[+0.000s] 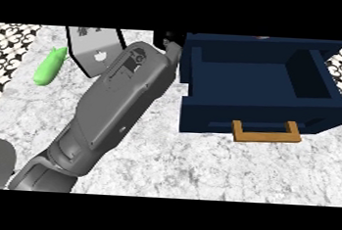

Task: Pick up the can, place it into the drawer and close the drawer

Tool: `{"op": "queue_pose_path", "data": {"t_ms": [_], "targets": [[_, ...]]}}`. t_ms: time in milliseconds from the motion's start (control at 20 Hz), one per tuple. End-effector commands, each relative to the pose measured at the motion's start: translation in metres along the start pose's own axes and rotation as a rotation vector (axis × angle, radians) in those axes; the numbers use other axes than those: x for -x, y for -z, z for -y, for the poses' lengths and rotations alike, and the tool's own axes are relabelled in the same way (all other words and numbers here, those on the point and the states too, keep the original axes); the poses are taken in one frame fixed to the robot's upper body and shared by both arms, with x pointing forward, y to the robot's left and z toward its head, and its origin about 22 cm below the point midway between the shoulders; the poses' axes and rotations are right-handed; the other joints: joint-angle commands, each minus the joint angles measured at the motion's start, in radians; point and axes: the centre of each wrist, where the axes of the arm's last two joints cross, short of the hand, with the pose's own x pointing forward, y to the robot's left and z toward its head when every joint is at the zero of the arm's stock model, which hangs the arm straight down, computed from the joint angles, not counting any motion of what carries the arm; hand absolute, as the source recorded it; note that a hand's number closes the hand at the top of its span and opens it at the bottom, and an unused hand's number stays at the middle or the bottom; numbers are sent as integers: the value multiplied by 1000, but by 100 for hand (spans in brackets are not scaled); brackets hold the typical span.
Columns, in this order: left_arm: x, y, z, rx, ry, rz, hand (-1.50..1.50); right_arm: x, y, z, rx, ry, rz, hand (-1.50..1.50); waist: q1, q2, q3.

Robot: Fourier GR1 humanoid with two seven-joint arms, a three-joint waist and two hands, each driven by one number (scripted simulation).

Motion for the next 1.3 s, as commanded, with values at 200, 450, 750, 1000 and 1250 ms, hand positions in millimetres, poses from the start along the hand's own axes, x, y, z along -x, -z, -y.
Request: {"op": "queue_pose_path", "data": {"t_ms": [200,450,750,1000,1250], "targets": [[-1,9,26,-2,30,0,150,-4,6,5,-28,-18,-6,-150,-25,5,1],[17,6,24,19,40,-51,150,2,23,-1,-4,11,19,-150,-8,4,1],[2,11,43,-25,76,-46,150,-2,20,1,-23,5,12,-150,-41,9,2],[24,10,34,-29,111,-92,150,-18,4,-13,-27,26,17,-150,-43,7,1],[28,13,32,-80,154,-73,-150,-7,13,-1,-44,-1,16,-150,-62,14,2]]}}
